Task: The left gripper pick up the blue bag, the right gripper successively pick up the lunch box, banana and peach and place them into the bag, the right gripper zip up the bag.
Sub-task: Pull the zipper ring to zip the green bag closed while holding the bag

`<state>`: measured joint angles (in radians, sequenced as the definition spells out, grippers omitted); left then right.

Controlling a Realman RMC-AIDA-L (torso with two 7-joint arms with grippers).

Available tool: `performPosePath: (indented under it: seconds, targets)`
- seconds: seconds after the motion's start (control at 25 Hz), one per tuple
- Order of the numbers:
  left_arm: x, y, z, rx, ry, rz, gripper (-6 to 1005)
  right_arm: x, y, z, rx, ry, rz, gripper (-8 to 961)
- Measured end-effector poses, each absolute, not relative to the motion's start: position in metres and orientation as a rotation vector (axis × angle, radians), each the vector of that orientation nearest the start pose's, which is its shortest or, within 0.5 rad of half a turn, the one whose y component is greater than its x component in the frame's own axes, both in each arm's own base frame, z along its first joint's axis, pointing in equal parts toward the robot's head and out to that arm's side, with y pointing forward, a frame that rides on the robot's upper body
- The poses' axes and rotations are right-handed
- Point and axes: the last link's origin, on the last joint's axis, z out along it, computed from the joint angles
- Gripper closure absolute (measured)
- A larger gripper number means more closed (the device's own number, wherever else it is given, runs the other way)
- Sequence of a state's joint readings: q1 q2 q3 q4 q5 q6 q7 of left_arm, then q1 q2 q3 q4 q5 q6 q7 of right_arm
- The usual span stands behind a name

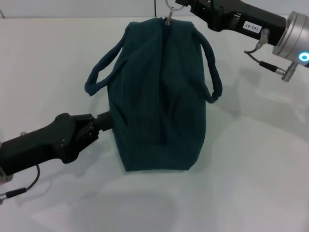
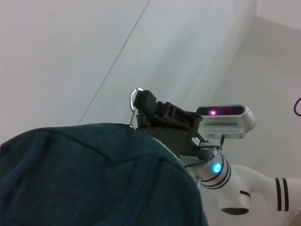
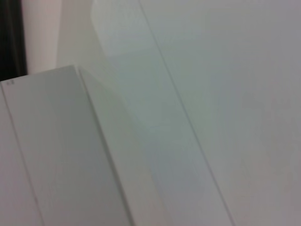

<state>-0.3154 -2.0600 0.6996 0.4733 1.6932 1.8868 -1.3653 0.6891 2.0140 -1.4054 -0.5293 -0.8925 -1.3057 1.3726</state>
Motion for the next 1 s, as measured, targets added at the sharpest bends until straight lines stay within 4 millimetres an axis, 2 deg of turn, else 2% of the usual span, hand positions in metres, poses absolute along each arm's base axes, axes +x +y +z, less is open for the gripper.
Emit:
performPosePath:
  seconds: [0.28, 0.68, 1.0]
  targets:
    - [-0.284, 0.238, 0.012, -2.541, -0.858, -1.362, 998, 0.148, 0.396, -0.014, -2.469, 0.653, 1.307, 885]
    - [-0.285, 0.252, 0.019, -2.396, -0.915, -1.405, 983, 0.141, 0.386, -0.016, -2.525, 0.616, 1.37, 883]
    - [-0.276, 0.269, 0.017, -2.395, -1.058, -1.436, 834, 0.141, 0.384, -0.017, -2.532, 0.615, 1.372, 882]
